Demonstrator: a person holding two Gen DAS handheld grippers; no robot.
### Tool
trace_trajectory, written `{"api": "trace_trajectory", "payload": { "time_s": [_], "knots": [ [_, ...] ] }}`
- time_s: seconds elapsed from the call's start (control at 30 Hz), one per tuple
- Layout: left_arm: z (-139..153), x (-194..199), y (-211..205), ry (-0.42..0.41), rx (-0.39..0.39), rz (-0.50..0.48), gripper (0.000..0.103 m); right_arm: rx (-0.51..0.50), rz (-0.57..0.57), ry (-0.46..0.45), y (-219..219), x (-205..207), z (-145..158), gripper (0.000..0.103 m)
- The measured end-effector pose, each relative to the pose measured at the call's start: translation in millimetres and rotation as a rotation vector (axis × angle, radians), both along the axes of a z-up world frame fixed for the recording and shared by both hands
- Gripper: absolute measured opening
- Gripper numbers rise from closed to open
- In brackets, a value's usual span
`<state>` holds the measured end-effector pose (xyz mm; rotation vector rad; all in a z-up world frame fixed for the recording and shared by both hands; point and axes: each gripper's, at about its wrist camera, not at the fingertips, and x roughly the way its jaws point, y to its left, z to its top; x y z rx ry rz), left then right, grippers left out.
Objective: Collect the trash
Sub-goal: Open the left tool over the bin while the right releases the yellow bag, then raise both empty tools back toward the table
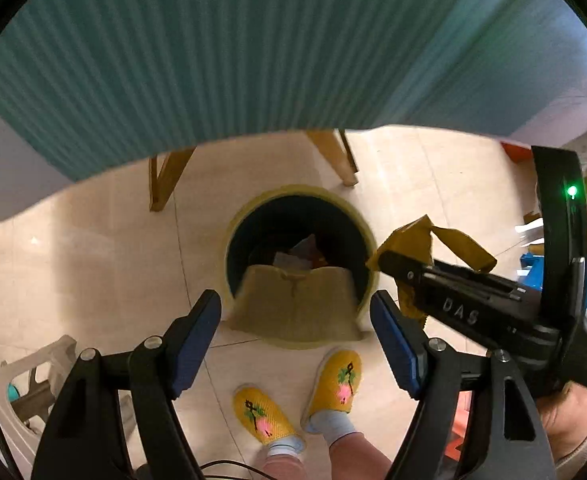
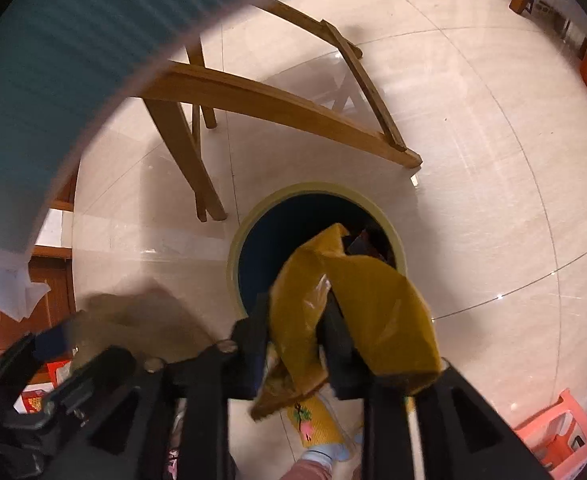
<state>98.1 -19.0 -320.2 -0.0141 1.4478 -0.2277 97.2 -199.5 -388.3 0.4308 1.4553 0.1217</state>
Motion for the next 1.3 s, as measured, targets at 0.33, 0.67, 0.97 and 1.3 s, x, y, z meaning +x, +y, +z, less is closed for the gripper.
{"api": "trace_trajectory", "payload": {
  "time_s": [0.33,0.67,0.97,1.3],
  "knots": [
    [12,-8,19,-0.044,0.018,0.052,0.085,-0.001,0.035,-0.004,8,0,-1,0.045],
    [36,-12,36,-0.070,0.030,0.080,0.086,-0.023,0.060,-0.027,17,4,8,0.068],
    [83,-15,47,-0.113,0.032,0.092,0.086,-0.001,0.036,-0.070,18,4,46,0.071],
    [131,-13,57,-0.161,0.020,0.119,0.086,0.059,0.029,-0.146,16,-1,89,0.072]
  ]
}}
